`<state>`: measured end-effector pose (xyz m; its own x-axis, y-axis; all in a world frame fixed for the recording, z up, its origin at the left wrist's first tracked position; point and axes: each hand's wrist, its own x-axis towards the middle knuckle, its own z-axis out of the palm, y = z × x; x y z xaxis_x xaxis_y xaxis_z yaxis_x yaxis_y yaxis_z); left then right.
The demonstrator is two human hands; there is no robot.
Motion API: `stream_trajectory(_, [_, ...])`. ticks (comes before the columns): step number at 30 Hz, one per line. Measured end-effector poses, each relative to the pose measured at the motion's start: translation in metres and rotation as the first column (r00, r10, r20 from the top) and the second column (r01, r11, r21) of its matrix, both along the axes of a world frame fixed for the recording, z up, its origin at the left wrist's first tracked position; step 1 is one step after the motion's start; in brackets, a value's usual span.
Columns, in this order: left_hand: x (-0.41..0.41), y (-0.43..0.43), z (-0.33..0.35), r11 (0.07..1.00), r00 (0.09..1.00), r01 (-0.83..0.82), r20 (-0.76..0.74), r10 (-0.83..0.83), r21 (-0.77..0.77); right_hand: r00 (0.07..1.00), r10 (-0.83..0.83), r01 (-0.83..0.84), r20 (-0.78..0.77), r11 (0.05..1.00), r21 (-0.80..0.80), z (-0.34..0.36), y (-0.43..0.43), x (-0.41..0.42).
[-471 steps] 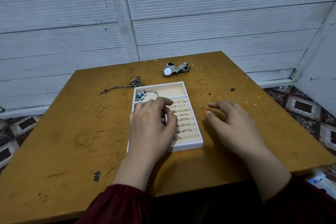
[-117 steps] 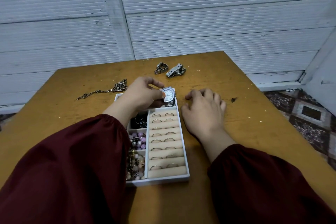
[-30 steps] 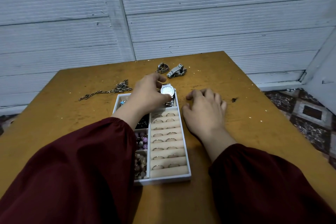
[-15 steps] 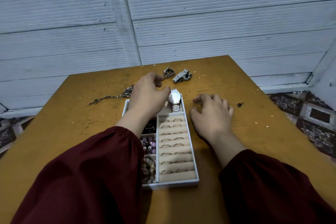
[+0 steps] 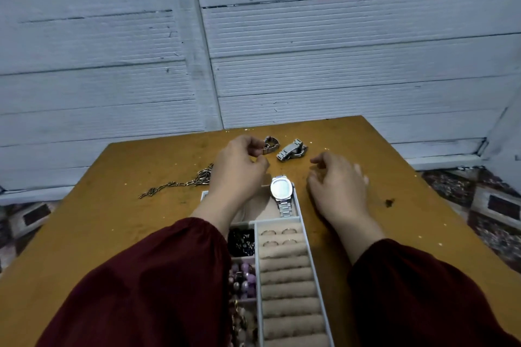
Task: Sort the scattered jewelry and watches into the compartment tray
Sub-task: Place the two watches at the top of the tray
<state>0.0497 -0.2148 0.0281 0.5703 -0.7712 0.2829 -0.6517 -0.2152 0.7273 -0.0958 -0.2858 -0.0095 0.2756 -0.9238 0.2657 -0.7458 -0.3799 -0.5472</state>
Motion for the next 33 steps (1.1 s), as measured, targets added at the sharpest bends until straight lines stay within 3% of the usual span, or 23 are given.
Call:
stream_trajectory(7, [0.028,-0.032,-0.002,0.995,0.993,0.048,0.107,-0.057,0.089,0.997,-0.002,-0.002,-0.072,0.998,-0.056,-0.006,-0.029,0.025])
stream_trajectory(17, [0.050,-0.096,-0.010,0.960,0.995,0.010,0.095,-0.038,0.278,0.987,0.050,-0.055,-0.154,0.998,-0.031,-0.010,-0.044,0.036])
stream_trajectory(21, [0.051,-0.112,-0.018,0.926,0.986,-0.043,0.164,-0.020,0.376,0.985,0.067,-0.071,-0.161,0.997,-0.021,-0.011,-0.045,0.038])
stream_trajectory(27, [0.050,-0.116,-0.022,0.933,0.979,-0.070,0.206,-0.005,0.353,0.945,0.127,-0.103,-0.303,0.990,0.092,-0.013,-0.044,0.039])
stream_trajectory(33, [0.049,-0.110,-0.023,0.920,0.986,-0.069,0.168,0.004,0.385,0.947,0.129,-0.103,-0.294,0.989,0.102,-0.011,-0.042,0.039])
